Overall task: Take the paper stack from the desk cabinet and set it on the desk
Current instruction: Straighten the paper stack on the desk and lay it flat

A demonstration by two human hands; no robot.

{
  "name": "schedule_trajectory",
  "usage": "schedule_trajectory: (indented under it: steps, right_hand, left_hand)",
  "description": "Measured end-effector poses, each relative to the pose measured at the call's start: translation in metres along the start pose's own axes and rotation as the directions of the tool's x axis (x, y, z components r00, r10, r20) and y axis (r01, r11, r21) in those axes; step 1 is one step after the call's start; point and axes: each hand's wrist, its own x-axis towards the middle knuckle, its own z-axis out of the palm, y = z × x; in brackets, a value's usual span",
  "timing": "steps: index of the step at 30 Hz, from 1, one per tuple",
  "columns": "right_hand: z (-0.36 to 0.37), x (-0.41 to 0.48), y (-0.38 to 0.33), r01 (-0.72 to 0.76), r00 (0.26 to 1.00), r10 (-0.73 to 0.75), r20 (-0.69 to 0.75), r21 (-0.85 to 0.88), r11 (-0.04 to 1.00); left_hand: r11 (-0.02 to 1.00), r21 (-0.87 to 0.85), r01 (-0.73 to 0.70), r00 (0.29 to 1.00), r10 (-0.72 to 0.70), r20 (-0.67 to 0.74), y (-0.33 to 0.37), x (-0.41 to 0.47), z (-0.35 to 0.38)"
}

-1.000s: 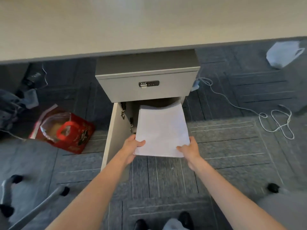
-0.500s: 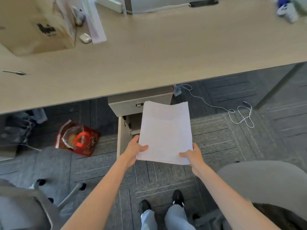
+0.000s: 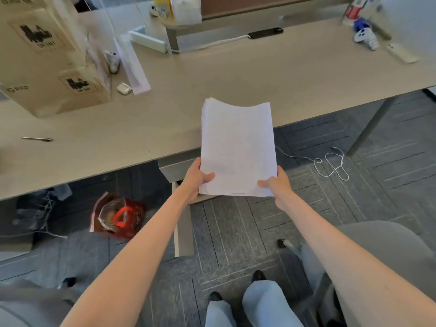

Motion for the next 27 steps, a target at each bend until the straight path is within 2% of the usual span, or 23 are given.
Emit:
schedule_trajectory:
  steps: [11, 19, 27]
  right_hand:
    - [-0.021, 0.125, -0.127, 0.085, 0.996, -0.086, 0.032, 0.015, 0.996]
    - [-0.065, 0.253, -0.201, 0.083, 0.993, -0.076, 0.092, -0.086, 0.993]
    - [-0.083, 0.364, -0.230, 0.057, 0.995, -0.041, 0.093, -0.174, 0.983]
  left_hand:
    - [0.992, 0.042, -0.115, 0.991, 0.118, -0.060, 0.110, 0.125, 0.041]
    - [0.998, -0.023, -0.054, 0.994, 0.051, -0.100, 0.157, 0.239, 0.096]
    - [0.998, -0.044, 0.050, 0.992, -0.055, -0.117, 0.180, 0.346, 0.125]
